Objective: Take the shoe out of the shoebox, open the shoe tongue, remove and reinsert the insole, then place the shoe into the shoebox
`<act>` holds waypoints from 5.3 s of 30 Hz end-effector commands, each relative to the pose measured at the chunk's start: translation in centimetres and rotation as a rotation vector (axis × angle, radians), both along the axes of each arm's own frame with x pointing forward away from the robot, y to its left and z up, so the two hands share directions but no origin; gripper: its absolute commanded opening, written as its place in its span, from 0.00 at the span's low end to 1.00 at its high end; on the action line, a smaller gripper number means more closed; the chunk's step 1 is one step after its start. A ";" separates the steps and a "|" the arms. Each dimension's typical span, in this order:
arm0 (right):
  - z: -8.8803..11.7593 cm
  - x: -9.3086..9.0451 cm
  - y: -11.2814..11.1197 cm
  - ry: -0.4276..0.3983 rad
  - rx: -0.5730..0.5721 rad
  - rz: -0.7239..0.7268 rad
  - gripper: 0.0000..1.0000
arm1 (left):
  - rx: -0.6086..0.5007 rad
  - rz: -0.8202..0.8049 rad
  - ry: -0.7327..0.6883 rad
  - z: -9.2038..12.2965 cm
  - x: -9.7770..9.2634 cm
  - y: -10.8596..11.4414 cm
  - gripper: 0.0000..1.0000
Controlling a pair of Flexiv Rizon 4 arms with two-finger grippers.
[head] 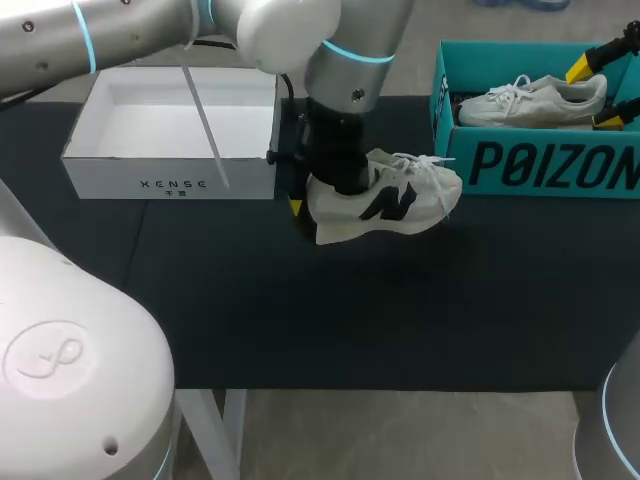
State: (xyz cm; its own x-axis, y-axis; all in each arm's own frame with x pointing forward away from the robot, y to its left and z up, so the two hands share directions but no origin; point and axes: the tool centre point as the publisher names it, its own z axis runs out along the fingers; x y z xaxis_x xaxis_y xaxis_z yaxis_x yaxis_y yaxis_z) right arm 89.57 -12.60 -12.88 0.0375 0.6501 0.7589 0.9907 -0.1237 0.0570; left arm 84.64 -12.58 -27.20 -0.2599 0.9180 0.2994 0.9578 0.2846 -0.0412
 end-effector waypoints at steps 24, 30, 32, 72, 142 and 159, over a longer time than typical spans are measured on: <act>0.0 -0.1 0.0 0.001 -0.004 -0.001 1.00 | -0.046 -0.115 -0.015 4.0 11.1 18.5 0.00; 0.0 -0.1 0.0 0.001 -0.004 -0.001 1.00 | -0.119 -0.208 0.023 4.3 15.3 24.3 0.00; 0.0 -0.1 0.0 0.001 -0.004 -0.001 1.00 | -0.127 -0.204 0.025 4.4 16.5 26.1 0.00; 0.0 -0.1 0.0 0.001 -0.004 -0.001 1.00 | -0.045 -0.317 -0.041 0.9 25.2 35.4 0.00; 0.0 -0.1 0.0 0.001 -0.004 -0.001 1.00 | -0.221 -0.298 0.112 -4.0 29.4 35.8 1.00; 0.0 -0.1 0.0 0.001 -0.004 -0.001 1.00 | -0.179 0.289 0.298 0.1 28.6 33.5 1.00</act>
State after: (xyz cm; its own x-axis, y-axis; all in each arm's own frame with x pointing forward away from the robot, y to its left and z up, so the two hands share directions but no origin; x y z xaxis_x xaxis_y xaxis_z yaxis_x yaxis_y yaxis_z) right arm 89.57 -12.60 -12.88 0.0375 0.6501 0.7589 0.9907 -0.1237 0.0570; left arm 111.52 20.86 -27.14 -0.3418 0.9190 0.1966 0.8864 0.3848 -0.2574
